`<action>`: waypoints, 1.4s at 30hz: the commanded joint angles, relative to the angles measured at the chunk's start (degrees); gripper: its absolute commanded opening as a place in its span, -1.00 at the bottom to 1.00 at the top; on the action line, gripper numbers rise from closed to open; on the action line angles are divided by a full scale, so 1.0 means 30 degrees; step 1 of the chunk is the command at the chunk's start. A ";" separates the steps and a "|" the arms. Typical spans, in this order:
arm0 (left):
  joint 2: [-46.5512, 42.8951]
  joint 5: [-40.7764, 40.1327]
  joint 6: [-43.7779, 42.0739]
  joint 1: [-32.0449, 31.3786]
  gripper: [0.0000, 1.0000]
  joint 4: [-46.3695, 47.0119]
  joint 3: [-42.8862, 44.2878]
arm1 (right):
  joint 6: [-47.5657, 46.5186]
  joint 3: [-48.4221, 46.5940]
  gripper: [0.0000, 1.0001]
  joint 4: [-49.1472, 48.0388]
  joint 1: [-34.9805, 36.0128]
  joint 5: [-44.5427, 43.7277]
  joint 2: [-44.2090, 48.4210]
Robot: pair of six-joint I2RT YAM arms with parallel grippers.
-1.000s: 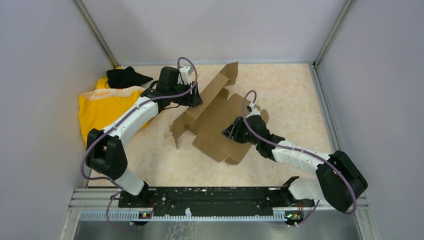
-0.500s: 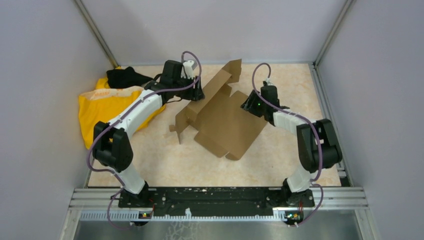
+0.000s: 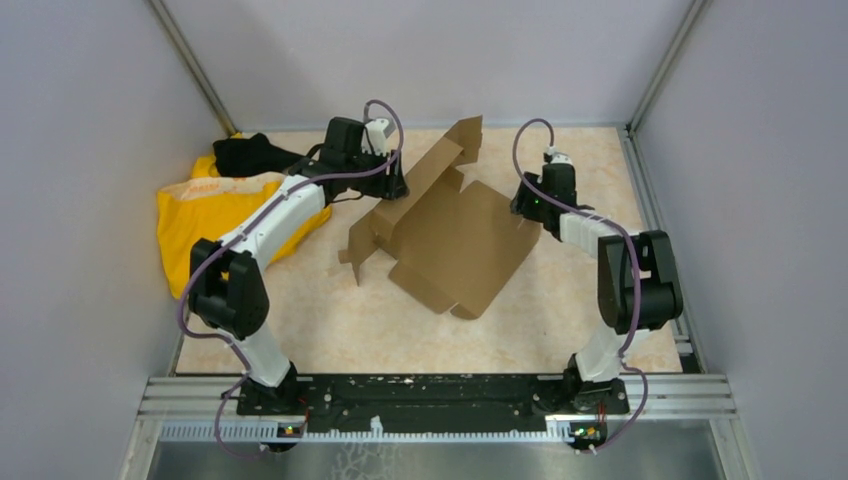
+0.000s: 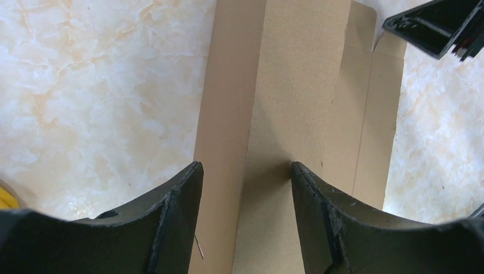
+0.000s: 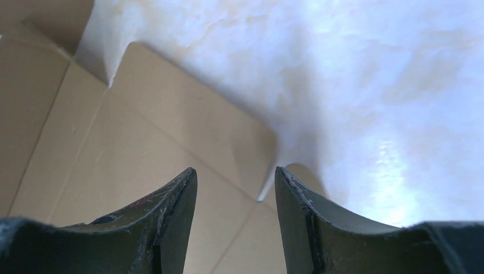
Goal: Fold the paper box
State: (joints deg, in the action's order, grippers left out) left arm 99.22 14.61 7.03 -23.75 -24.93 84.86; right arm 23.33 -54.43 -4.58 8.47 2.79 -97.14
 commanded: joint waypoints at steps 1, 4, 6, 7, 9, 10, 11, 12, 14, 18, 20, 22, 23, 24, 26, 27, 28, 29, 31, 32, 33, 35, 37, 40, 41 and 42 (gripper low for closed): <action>0.0745 -0.0143 -0.0840 0.0375 0.29 -0.1014 0.0351 | -0.1809 -0.1030 0.04 -0.0931 -0.1165 -0.0408 0.0579; 0.0891 0.0096 -0.0848 0.0510 0.29 -0.1071 0.0474 | -0.2315 -0.1153 0.04 -0.1081 -0.1566 -0.0073 -0.0136; 0.0965 0.0181 -0.0862 0.0556 0.29 -0.1093 0.0534 | -0.2614 -0.1256 0.04 -0.1221 -0.1764 0.0033 -0.0531; 0.1002 0.0203 -0.0861 0.0543 0.29 -0.1095 0.0541 | -0.2686 -0.1276 0.04 -0.1388 -0.1874 0.0209 -0.0686; 0.1110 0.0241 -0.0903 0.0562 0.29 -0.1122 0.0598 | -0.2701 -0.1351 0.03 -0.1774 -0.2112 0.0824 -0.0933; 0.1178 0.0277 -0.0906 0.0581 0.29 -0.1124 0.0648 | -0.2653 -0.1401 0.03 -0.1992 -0.2211 0.1319 -0.1104; 0.1223 0.0285 -0.0899 0.0604 0.29 -0.1128 0.0679 | -0.2589 -0.1422 0.03 -0.2144 -0.2307 0.1718 -0.1193; 0.1272 0.0326 -0.0906 0.0625 0.29 -0.1125 0.0713 | -0.2511 -0.1451 0.03 -0.2346 -0.2363 0.1973 -0.1314; 0.1338 0.0421 -0.0875 0.0624 0.29 -0.1126 0.0795 | -0.2452 -0.1580 0.03 -0.2714 -0.2383 0.2588 -0.1512; 0.1517 0.0542 -0.0903 0.0659 0.29 -0.1146 0.1005 | -0.2201 -0.2052 0.03 -0.3332 -0.2384 0.3806 -0.2225; 0.1631 0.0527 -0.0955 0.0686 0.28 -0.1257 0.1128 | -0.2103 -0.2398 0.02 -0.3379 -0.2386 0.4208 -0.2715; 0.1697 0.0542 -0.1020 0.0720 0.28 -0.1327 0.1213 | -0.2034 -0.2696 0.02 -0.3382 -0.2385 0.4418 -0.3143; 0.1702 0.0545 -0.1038 0.0721 0.28 -0.1329 0.1215 | -0.2006 -0.2760 0.02 -0.3452 -0.2395 0.4584 -0.3345; 0.1724 0.0549 -0.1044 0.0736 0.28 -0.1329 0.1219 | -0.1977 -0.2884 0.02 -0.3491 -0.2400 0.4730 -0.3557; 0.1772 0.0587 -0.1050 0.0783 0.28 -0.1330 0.1272 | -0.1814 -0.3233 0.01 -0.3413 -0.2386 0.5049 -0.4006; 0.1810 0.0624 -0.1048 0.0802 0.28 -0.1335 0.1314 | -0.1839 -0.3438 0.01 -0.3211 -0.2384 0.5205 -0.4255; 0.1858 0.0676 -0.1042 0.0812 0.28 -0.1348 0.1330 | -0.1842 -0.3523 0.01 -0.3186 -0.2391 0.5402 -0.4381; 0.1890 0.0675 -0.1044 0.0799 0.28 -0.1357 0.1354 | -0.1766 -0.3618 0.01 -0.3175 -0.2385 0.5444 -0.4448; 0.1954 0.0736 -0.1028 0.0821 0.28 -0.1330 0.1376 | -0.1742 -0.3784 0.01 -0.2970 -0.2388 0.5672 -0.4658; 0.2001 0.0749 -0.1043 0.0807 0.28 -0.1330 0.1389 | -0.1724 -0.3961 0.00 -0.2683 -0.2392 0.5763 -0.4765; 0.2060 0.0768 -0.1030 0.0813 0.28 -0.1333 0.1406 | -0.1755 -0.4163 0.00 -0.2270 -0.2388 0.5800 -0.4903; 0.2128 0.0798 -0.1024 0.0828 0.28 -0.1317 0.1442 | -0.1759 -0.4294 -0.02 -0.1919 -0.2393 0.5967 -0.5004; 0.2234 0.0823 -0.1024 0.0830 0.28 -0.1315 0.1493 | -0.1765 -0.4362 -0.07 -0.1392 -0.2386 0.5992 -0.4995; 0.2362 0.0971 -0.0920 0.0828 0.28 -0.1303 0.1645 | -0.1986 -0.4152 -0.13 -0.0650 -0.2393 0.5819 -0.4700; 0.2415 0.1034 -0.0908 0.0834 0.28 -0.1319 0.1716 | -0.2088 -0.3930 -0.14 -0.0449 -0.2396 0.5595 -0.4539; 0.2465 0.1068 -0.0874 0.0831 0.28 -0.1324 0.1776 | -0.2207 -0.3793 -0.15 -0.0076 -0.2407 0.5402 -0.4424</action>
State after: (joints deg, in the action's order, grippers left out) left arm 103.83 18.94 6.15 -21.96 -26.11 89.38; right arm 18.02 -65.01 -7.73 1.69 19.38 -112.25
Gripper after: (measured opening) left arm 0.644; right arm 0.438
